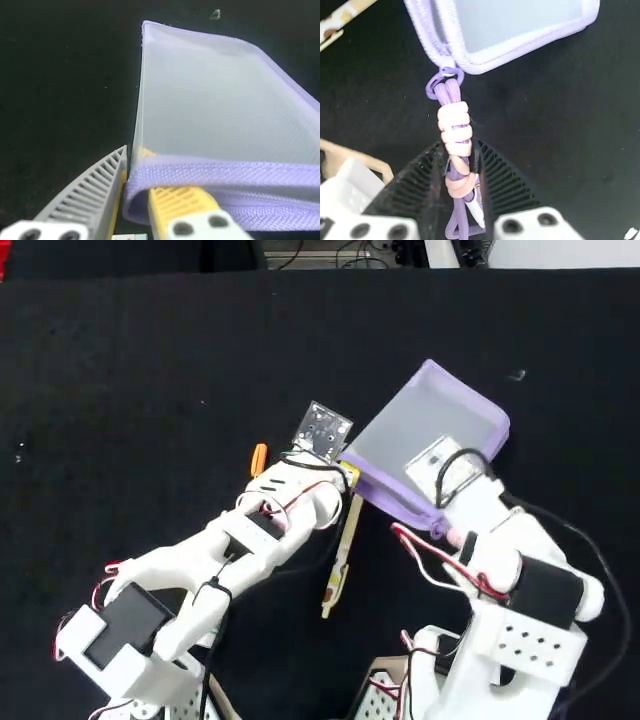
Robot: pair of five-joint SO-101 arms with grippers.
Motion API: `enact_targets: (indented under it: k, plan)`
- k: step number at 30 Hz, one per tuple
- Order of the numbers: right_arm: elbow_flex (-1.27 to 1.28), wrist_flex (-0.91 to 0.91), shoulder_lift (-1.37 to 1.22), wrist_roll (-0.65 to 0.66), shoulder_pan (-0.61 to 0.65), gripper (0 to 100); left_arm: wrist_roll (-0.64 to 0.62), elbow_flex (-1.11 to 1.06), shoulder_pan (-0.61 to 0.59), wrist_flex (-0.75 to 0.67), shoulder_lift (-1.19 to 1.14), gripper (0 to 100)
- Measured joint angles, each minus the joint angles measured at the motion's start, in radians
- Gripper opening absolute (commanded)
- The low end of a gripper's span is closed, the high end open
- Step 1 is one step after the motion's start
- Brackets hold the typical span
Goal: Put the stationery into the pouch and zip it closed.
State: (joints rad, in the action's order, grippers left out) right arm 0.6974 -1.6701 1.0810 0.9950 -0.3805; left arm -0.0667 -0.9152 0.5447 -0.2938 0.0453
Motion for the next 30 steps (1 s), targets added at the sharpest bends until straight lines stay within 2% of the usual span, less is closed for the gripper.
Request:
enact_targets:
  k: [3, 5, 11, 18, 26, 30]
  plan:
    - [0.0, 0.028, -0.021, -0.052, 0.0, 22.6, 0.0, 0.0, -0.002, 0.0, 0.008, 3]
    - [0.0, 0.041, -0.023, -0.072, 0.0, 25.8, 0.0, 0.0, -0.011, 0.005, 0.048, 3]
    - [-0.014, 0.048, 0.002, -0.104, 0.029, 26.1, 0.0, 0.018, -0.072, 0.227, 0.27, 3]
    - [-0.097, 0.026, 0.071, -0.253, 0.16, 26.0, 0.0, 0.124, -0.161, 0.539, 0.502, 3]
    - [-0.141, 0.023, 0.075, -0.514, 0.331, 25.9, 0.0, 0.265, -0.367, 0.827, 0.729, 3]
    - [-0.143, 0.032, -0.038, -0.628, 0.423, 25.8, 0.0, 0.334, -0.506, 0.951, 0.833, 3]
